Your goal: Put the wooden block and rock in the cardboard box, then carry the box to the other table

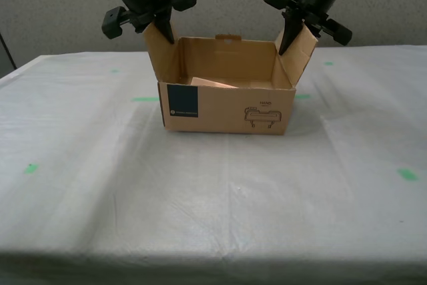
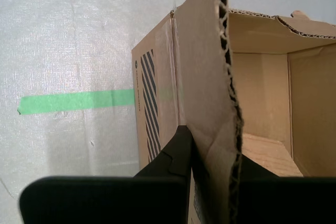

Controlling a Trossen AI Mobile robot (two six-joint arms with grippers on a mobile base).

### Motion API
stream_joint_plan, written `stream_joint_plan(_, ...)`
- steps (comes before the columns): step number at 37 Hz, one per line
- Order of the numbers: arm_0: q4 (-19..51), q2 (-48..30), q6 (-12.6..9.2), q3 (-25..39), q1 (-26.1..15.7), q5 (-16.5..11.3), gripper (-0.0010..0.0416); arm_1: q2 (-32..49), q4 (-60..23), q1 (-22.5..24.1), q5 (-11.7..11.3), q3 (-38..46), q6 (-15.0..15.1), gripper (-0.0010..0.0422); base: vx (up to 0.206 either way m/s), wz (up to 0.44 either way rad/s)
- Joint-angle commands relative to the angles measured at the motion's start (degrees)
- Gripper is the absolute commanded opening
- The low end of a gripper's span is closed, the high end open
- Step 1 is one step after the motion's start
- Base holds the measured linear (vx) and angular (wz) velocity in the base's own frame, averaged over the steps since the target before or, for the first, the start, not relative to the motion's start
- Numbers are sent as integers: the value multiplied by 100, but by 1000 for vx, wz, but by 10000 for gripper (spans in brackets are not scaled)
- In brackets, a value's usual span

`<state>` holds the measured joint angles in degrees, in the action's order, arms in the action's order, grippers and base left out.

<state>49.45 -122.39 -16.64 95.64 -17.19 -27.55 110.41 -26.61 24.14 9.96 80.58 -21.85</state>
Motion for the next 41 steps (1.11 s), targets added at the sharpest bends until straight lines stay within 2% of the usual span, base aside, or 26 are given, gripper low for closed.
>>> stream_joint_plan(1, -22, 0, 17, 0, -11, -44, 0, -9, 61, 4, 98, 9, 17, 0, 0, 0)
stream_joint_plan(10, -13, 0, 20, 0, -11, -42, 6, -9, 57, 4, 96, 9, 15, 0, 0, 0)
stream_joint_plan(17, -13, 0, 17, 0, -11, -42, 49, -9, 55, 4, 98, 9, 15, 14, 0, 0)
stream_joint_plan(30, -35, 0, 17, 0, -11, -42, 171, -9, 59, 4, 96, 11, -31, 153, 0, 0)
stream_joint_plan(41, -59, 0, 24, 0, -11, -44, 312, -9, 59, 4, 94, 11, -31, 284, 0, 0)
